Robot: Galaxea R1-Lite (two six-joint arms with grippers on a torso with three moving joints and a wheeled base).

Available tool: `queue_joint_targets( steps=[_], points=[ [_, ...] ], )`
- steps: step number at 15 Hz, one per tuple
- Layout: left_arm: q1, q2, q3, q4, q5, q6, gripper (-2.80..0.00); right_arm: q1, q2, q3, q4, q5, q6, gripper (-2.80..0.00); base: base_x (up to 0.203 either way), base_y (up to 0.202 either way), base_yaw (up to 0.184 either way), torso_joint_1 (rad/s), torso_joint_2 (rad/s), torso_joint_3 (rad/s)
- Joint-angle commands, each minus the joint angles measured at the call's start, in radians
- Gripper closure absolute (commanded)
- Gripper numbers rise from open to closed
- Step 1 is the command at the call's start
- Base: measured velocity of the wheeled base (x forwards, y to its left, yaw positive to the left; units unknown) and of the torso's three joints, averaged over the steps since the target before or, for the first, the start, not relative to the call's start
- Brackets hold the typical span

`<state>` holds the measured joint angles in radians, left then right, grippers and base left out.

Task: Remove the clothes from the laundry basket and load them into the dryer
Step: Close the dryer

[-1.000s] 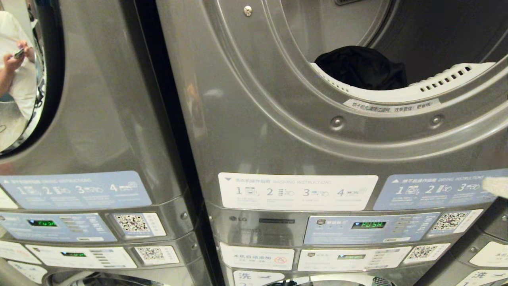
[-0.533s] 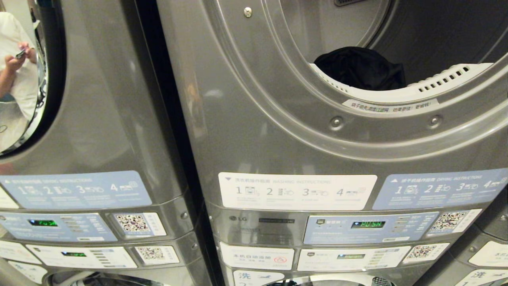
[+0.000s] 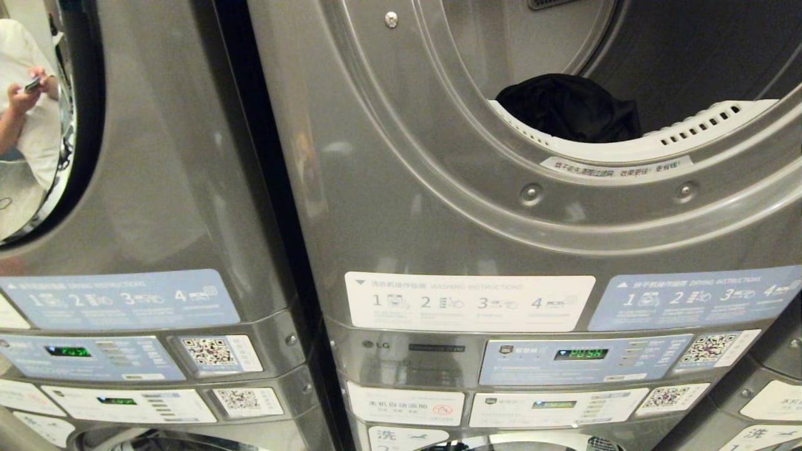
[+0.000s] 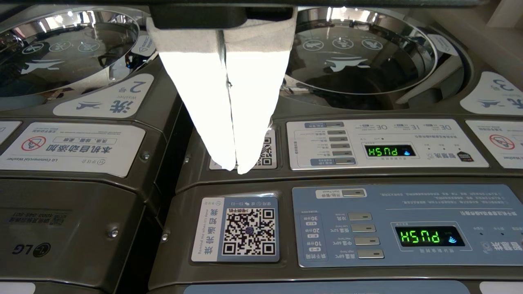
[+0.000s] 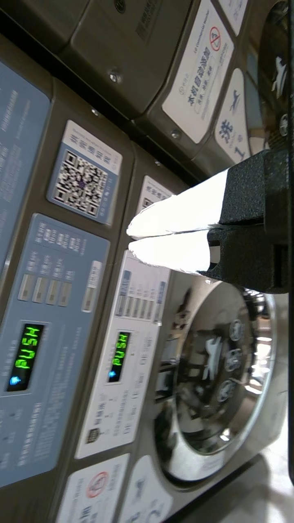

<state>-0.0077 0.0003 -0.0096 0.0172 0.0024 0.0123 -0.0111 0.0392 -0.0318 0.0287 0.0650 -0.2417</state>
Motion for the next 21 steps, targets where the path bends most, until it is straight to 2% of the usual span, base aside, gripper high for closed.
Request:
queue_joint_targets(
  steps=[1,11,21],
  points=[
    [0.000,0.000,0.000,0.000,0.001,0.000,0.00,0.003,-0.039,0.013,0.005,-0.004,0.024,0.00,0.000,0.000,0.000,0.000,0.00,0.000],
    [0.000,0.000,0.000,-0.002,0.001,-0.014,0.00,0.003,-0.039,0.012,0.016,-0.007,0.051,0.00,0.000,0.000,0.000,0.000,0.00,0.000],
    [0.000,0.000,0.000,-0.002,0.001,-0.014,0.00,0.003,-0.039,0.012,0.019,-0.039,0.094,0.00,-0.183,0.000,0.000,0.003,0.00,0.002]
  ],
)
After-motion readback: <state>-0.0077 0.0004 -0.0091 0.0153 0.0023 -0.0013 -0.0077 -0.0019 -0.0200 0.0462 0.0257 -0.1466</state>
